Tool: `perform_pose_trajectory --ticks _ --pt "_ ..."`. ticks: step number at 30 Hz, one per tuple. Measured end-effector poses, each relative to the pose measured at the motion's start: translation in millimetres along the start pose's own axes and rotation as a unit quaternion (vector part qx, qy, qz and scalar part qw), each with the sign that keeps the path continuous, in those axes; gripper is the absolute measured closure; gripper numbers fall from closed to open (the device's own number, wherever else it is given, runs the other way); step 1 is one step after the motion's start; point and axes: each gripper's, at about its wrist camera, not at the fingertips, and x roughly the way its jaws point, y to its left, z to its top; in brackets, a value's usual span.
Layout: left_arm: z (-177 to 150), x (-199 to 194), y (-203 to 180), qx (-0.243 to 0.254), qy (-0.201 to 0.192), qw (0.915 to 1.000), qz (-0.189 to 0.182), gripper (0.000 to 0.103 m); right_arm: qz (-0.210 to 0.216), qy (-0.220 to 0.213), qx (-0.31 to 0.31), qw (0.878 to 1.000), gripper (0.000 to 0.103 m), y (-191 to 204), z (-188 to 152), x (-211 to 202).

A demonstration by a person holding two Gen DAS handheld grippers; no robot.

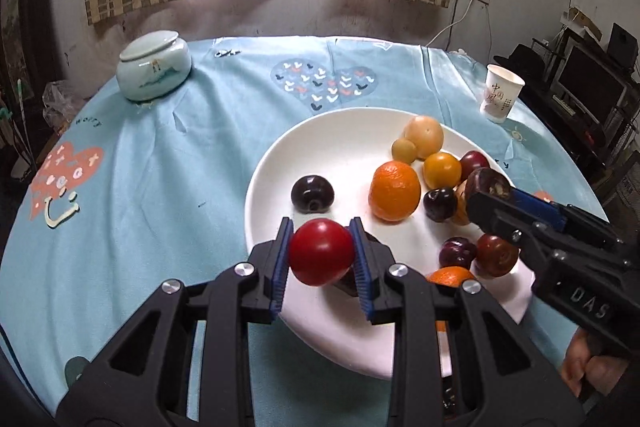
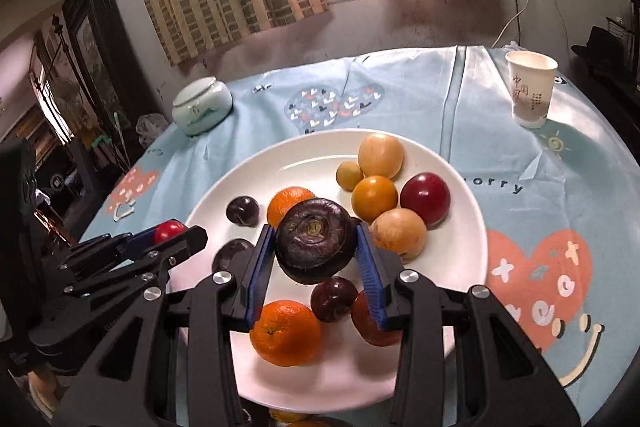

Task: Organize fruits
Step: 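Release red fruit onto plate with left tool while right tool releases purple plum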

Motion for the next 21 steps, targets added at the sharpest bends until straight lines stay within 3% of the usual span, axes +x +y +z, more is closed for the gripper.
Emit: perform_pose_trajectory --ticks 8,9,10,12,16,21 --pt "-5 13 0 0.003 0.014 0.9999 0.005 0.073 0.004 0.016 -0.011 1.000 0.060 4 -6 15" --pt "-6 14 0 0.005 0.017 0.9998 0.005 0.073 0.006 0.020 -0.009 1.000 0.051 4 -7 17" --pt "-7 15 -1 0.005 0.018 0.9998 0.006 0.072 0.004 0.020 -0.006 1.000 0.035 3 -7 17" --pt "-8 14 -1 0.005 0.015 0.9998 0.011 0.059 -0.008 0.009 -0.008 1.000 0.031 3 -8 13" --pt "-7 7 1 0.001 0.007 0.9999 0.011 0.053 -0.006 -0.011 -0.008 1.000 0.031 2 -3 2" --pt "-5 -9 5 -0.006 -0.015 0.9997 0.020 0.037 -0.004 -0.037 -0.011 0.999 0.031 4 6 -21"
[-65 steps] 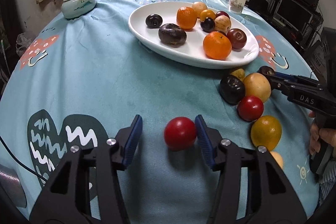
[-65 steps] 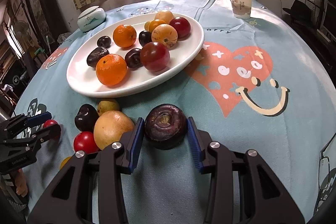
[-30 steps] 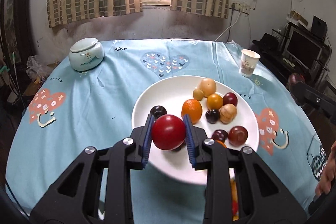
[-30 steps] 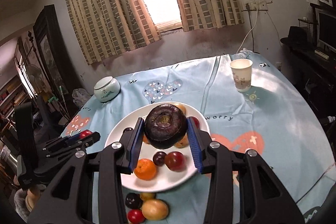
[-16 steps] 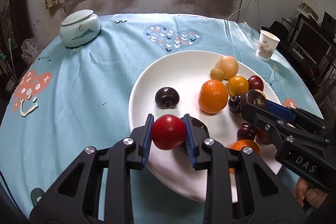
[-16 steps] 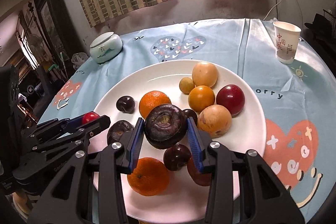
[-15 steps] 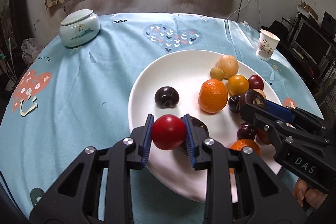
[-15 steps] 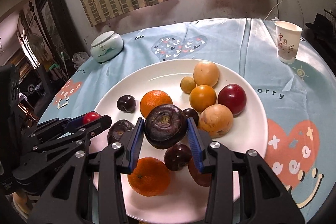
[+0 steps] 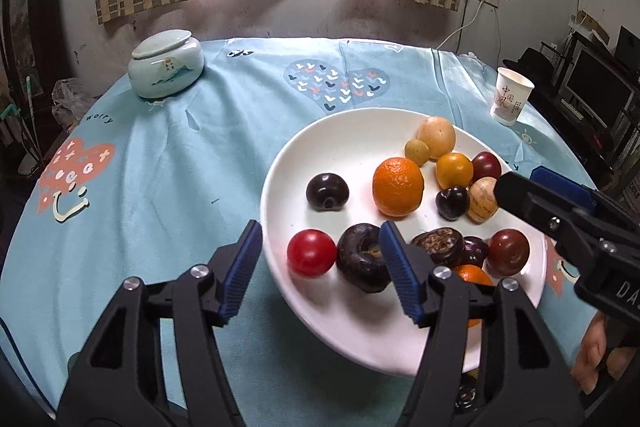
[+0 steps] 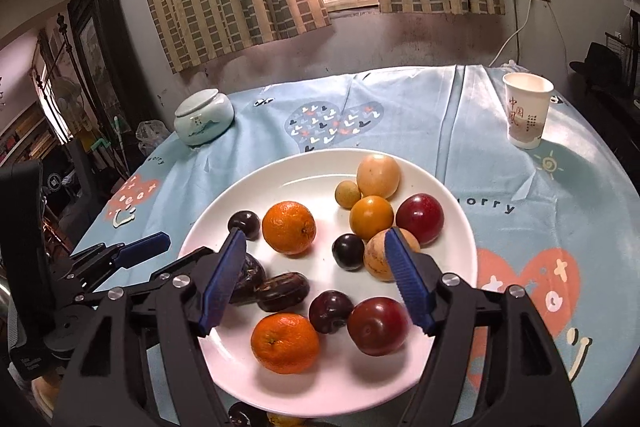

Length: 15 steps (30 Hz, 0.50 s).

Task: Organize fruits
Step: 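Release red fruit onto plate with left tool while right tool releases purple plum, then withdraw both open tools from the plate toward the remaining fruits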

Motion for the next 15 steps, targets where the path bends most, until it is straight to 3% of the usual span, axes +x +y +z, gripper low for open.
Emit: perform_pose_trajectory --ticks 5,9,15 --pt "-2 -19 -3 0.005 -0.022 0.9997 0.008 0.028 0.007 -0.016 0.005 1.000 0.031 1 1 -24" --pt "-13 -35 -12 0.020 -0.035 0.9991 0.010 0.019 0.004 -0.013 0.035 0.999 0.029 -11 -21 -45" --pt "-46 -64 -26 0.058 -0.049 0.9970 0.016 0.016 0.002 -0.031 0.058 0.998 0.028 -21 -54 -80"
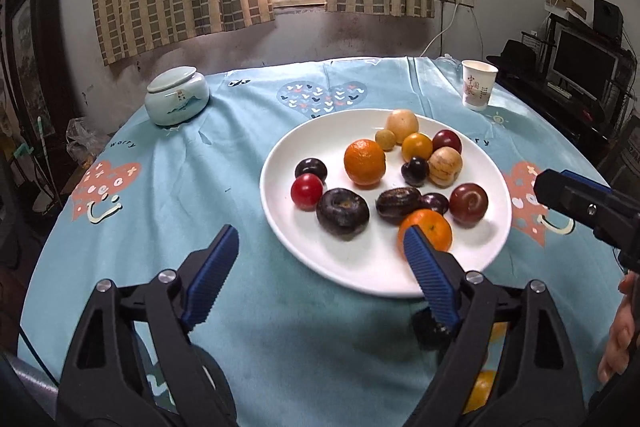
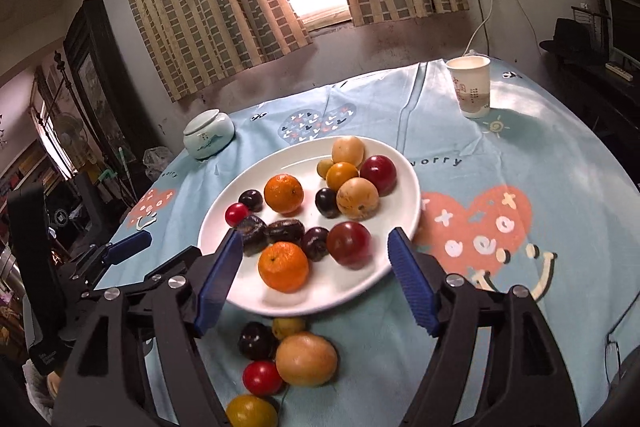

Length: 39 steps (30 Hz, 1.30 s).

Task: Organize fruits
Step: 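Withdraw both open tools from the plate toward the remaining fruits, then grasp a pale yellow fruit with left tool while right tool grasps a yellow-green fruit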

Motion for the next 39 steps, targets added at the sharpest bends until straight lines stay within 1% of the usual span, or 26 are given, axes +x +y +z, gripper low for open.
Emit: perform_pose_trajectory --ticks 4,6,8,9,10,13,18,25,29,31,36,39 --pt "-27 -25 -5 0.005 -0.002 1.0000 -0.003 0.016 -0.010 0.004 0.025 1.000 0.027 -16 -23 -19" --pt "-39 -39 -9 0.010 -0.009 0.9999 -0.003 0.013 -0.006 0.000 0.044 0.999 0.027 -25 -33 -30" --pt "-52 -51 -15 0.015 -0.013 0.9998 -0.005 0.012 -0.011 -0.003 0.060 0.998 0.021 -33 -43 -38" --pt "-58 -56 -17 0.017 -0.013 0.9997 -0.007 0.012 -0.012 -0.005 0.065 0.998 0.016 -35 -47 -42" --pt "-64 -60 -20 0.020 -0.013 0.9997 -0.009 0.012 -0.014 -0.008 0.069 0.997 0.013 -38 -50 -44" --pt "-74 -69 -29 0.030 -0.011 0.9993 -0.016 0.012 -0.016 -0.004 0.078 0.997 0.013 -43 -55 -47" --pt "-83 -77 -40 0.044 -0.006 0.9986 -0.029 0.012 -0.020 -0.001 0.066 0.998 0.013 -39 -57 -47" --pt "-95 -83 -56 0.064 0.005 0.9967 -0.050 0.012 -0.025 0.018 0.086 0.996 0.013 -47 -57 -39" --pt "-103 -87 -68 0.088 0.014 0.9935 -0.070 0.012 -0.026 0.022 0.094 0.995 0.013 -50 -58 -38" --pt "-106 -85 -70 0.095 0.028 0.9915 -0.084 0.012 -0.027 0.024 0.096 0.995 0.013 -50 -58 -38" --pt "-107 -75 -65 0.074 0.055 0.9902 -0.105 0.012 -0.029 0.026 0.101 0.994 0.013 -53 -58 -38" --pt "-108 -72 -66 0.075 0.063 0.9895 -0.107 0.012 -0.028 0.028 0.102 0.994 0.013 -53 -58 -38"
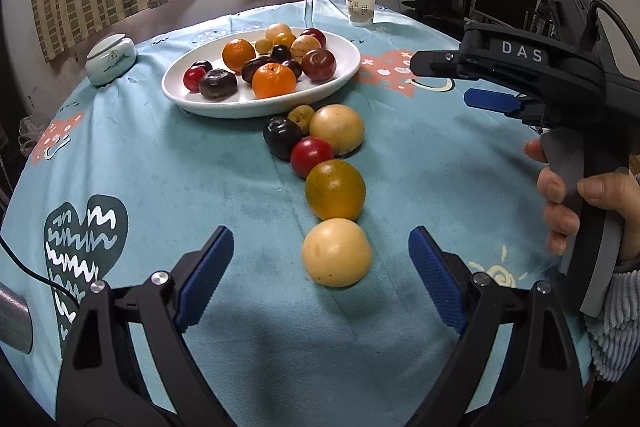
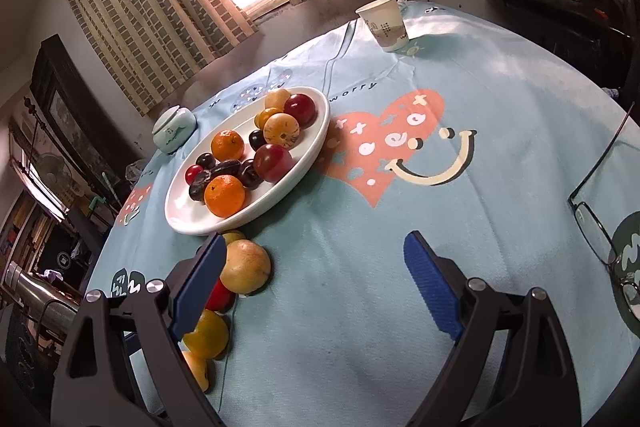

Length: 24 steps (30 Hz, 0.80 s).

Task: Organize fruits
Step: 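Grasp a pale yellow fruit with left tool while right tool grasps a yellow-green fruit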

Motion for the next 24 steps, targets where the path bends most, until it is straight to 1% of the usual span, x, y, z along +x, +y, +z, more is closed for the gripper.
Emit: perform_pose_trajectory --ticks 4,7,9,10,11,12,13,15,18,20,22,24 --pt "0 3 -2 0.005 0.006 1.0000 0.002 0.013 0.001 0.003 0.001 1.000 0.013 0 0 1" --pt "0 9 0 0.001 0.021 0.9998 -0.003 0.023 0.000 0.004 0.001 1.000 0.013 0 0 2" --pt "0 12 2 -0.003 0.030 0.9995 -0.007 0.037 -0.001 0.005 0.000 1.000 0.013 0 -1 2" --pt "0 13 3 -0.005 0.035 0.9993 -0.009 0.040 -0.001 0.006 0.000 1.000 0.013 0 -1 3" --pt "0 14 4 -0.008 0.038 0.9992 -0.011 0.048 -0.001 0.006 0.001 1.000 0.013 0 -1 3" --pt "0 15 5 -0.012 0.041 0.9989 -0.017 0.053 -0.002 0.007 0.000 1.000 0.013 0 -1 3" --pt "-1 15 5 -0.013 0.041 0.9988 -0.024 0.054 -0.003 0.008 0.000 1.000 0.013 0 -2 4" --pt "-1 15 3 -0.008 0.039 0.9988 -0.029 0.063 -0.004 0.010 -0.001 1.000 0.013 0 -2 4" --pt "-1 14 1 -0.005 0.037 0.9989 -0.027 0.064 -0.005 0.012 -0.001 1.000 0.013 0 -2 5" --pt "-1 11 3 -0.010 0.028 0.9994 -0.017 0.064 -0.005 0.012 -0.001 1.000 0.013 0 -2 5" --pt "1 5 6 -0.006 0.012 0.9999 0.006 0.064 -0.004 0.013 -0.003 1.000 0.013 0 -3 6" --pt "7 -2 13 0.002 -0.007 0.9992 0.038 0.064 -0.003 0.013 -0.007 1.000 0.013 2 -3 6"
